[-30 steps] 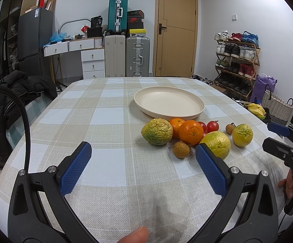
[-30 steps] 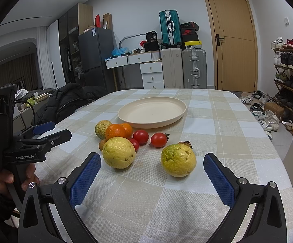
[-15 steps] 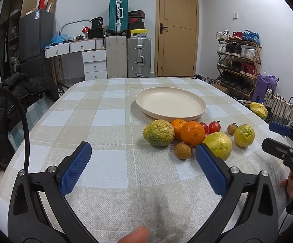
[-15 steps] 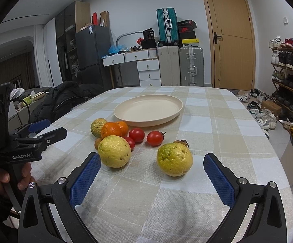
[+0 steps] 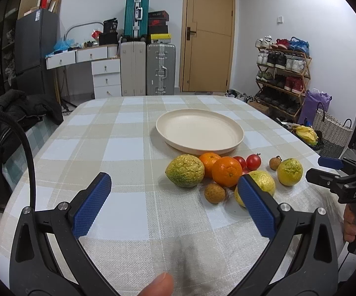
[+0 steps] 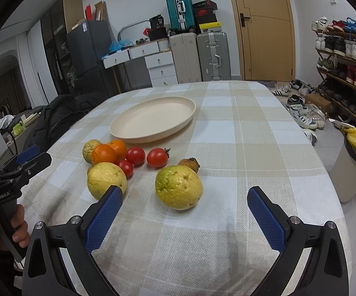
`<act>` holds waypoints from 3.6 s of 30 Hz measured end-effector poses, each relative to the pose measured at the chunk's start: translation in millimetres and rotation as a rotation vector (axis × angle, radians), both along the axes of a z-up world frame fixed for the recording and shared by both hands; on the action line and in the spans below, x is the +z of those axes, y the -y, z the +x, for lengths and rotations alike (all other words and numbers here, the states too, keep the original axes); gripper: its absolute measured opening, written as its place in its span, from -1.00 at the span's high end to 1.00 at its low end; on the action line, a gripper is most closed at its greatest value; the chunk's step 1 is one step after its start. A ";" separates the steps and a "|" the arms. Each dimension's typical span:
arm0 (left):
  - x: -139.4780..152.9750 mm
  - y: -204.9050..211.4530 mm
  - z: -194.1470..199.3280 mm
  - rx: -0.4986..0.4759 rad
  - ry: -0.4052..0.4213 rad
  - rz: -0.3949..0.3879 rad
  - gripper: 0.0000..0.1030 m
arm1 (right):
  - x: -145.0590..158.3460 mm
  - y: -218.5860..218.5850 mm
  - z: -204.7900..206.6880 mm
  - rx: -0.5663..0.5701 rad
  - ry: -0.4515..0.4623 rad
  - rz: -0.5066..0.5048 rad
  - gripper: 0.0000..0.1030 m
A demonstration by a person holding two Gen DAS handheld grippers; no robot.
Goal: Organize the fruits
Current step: 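Close the right gripper on the yellow-green guava while the left gripper approaches the yellow grapefruit, then grasp the large yellow grapefruit with the left gripper while the right gripper lifts the guava, then carry both fruits over the cream plate and open both grippers to release them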
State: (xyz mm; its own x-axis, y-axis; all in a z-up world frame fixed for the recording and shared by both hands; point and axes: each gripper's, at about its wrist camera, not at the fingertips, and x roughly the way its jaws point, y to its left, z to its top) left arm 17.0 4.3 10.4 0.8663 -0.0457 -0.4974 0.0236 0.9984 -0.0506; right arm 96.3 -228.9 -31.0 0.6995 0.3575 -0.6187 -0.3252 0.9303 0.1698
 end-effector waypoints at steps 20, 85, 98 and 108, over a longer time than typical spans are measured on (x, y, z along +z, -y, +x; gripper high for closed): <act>-14.0 49.8 14.8 -0.121 -0.090 0.059 -0.99 | -24.2 -20.1 38.2 0.056 -0.175 -0.021 -0.02; -0.6 59.8 35.7 -0.223 -0.116 -0.006 -0.05 | 8.3 -25.2 -0.7 0.116 0.027 0.041 0.01; 23.7 18.1 41.8 -0.157 -0.063 -0.031 -0.05 | 22.0 -38.6 17.8 0.129 0.037 0.053 0.01; 26.9 -3.2 66.7 -0.095 -0.052 -0.043 -0.05 | 28.3 -43.5 40.6 0.113 0.030 0.070 0.01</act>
